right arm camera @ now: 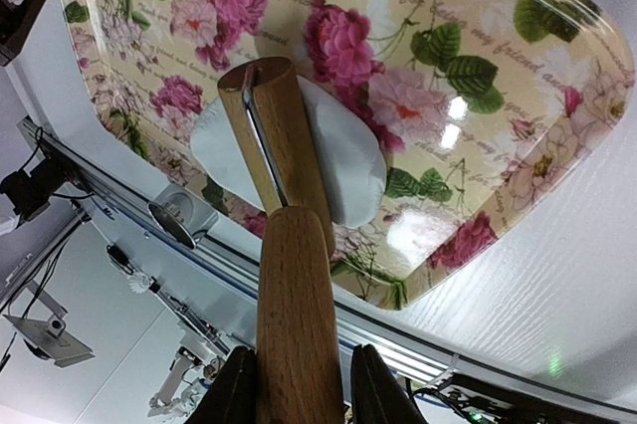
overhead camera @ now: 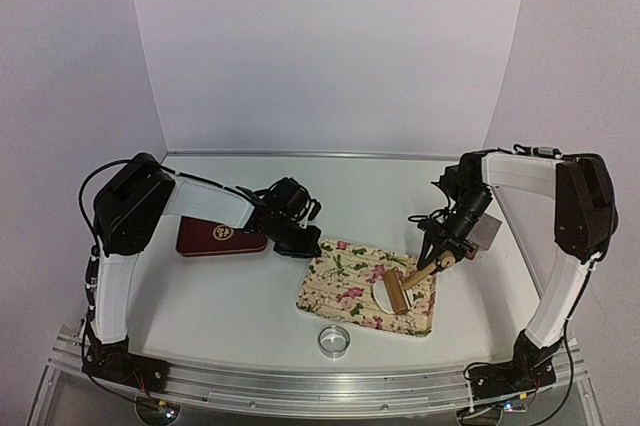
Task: Roll out the dumpling wrappers from the dough
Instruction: Flatten out the dough on the work surface.
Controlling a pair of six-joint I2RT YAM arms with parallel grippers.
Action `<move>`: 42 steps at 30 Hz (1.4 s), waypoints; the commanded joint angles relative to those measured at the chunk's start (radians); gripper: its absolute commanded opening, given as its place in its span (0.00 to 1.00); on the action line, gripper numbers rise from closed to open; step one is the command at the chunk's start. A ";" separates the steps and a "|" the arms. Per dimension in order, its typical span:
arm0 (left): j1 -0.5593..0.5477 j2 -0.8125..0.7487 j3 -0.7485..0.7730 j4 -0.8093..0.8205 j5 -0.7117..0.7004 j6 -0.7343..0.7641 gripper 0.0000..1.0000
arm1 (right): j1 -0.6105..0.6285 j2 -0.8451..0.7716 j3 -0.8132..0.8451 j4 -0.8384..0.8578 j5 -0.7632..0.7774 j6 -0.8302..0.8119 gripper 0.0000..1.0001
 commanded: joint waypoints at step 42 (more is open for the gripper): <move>-0.029 -0.001 -0.108 -0.139 -0.110 -0.046 0.00 | 0.080 0.032 -0.078 0.098 0.442 0.182 0.00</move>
